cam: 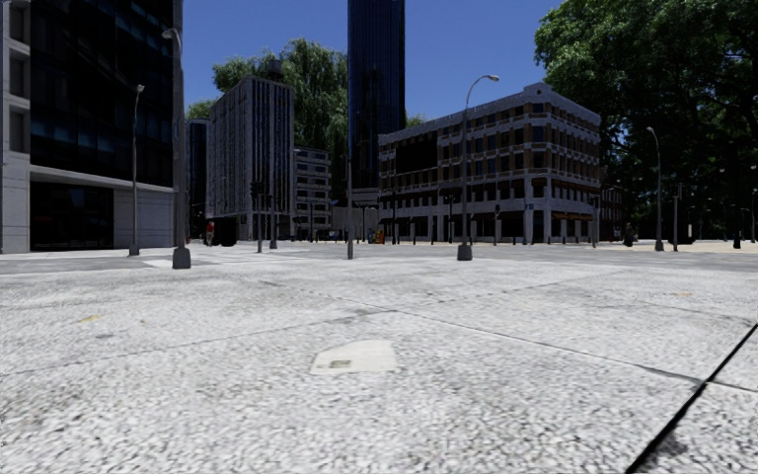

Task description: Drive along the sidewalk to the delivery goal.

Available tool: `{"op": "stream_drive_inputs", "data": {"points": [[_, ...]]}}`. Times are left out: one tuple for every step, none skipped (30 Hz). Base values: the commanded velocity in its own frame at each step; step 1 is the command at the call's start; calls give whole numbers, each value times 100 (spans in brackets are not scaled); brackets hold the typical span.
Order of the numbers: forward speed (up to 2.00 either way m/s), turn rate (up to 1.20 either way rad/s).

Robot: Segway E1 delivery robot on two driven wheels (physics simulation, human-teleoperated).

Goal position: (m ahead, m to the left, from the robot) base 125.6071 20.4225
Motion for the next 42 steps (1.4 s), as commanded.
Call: {"op": "stream_drive_inputs", "data": {"points": [[200,0],[200,0],[200,0],[200,0],[200,0],[200,0],[200,0],[200,0],[200,0],[200,0],[200,0],[200,0],[200,0],[200,0],[200,0],[200,0],[200,0],[200,0],[200,0],[200,0],[200,0],[200,0],[200,0],[200,0],[200,0],[200,0],[200,0],[200,0],[200,0],[200,0],[200,0],[200,0],[200,0],[200,0],[200,0],[200,0],[200,0],[200,0],[200,0],[200,0],[200,0],[200,0]]}}
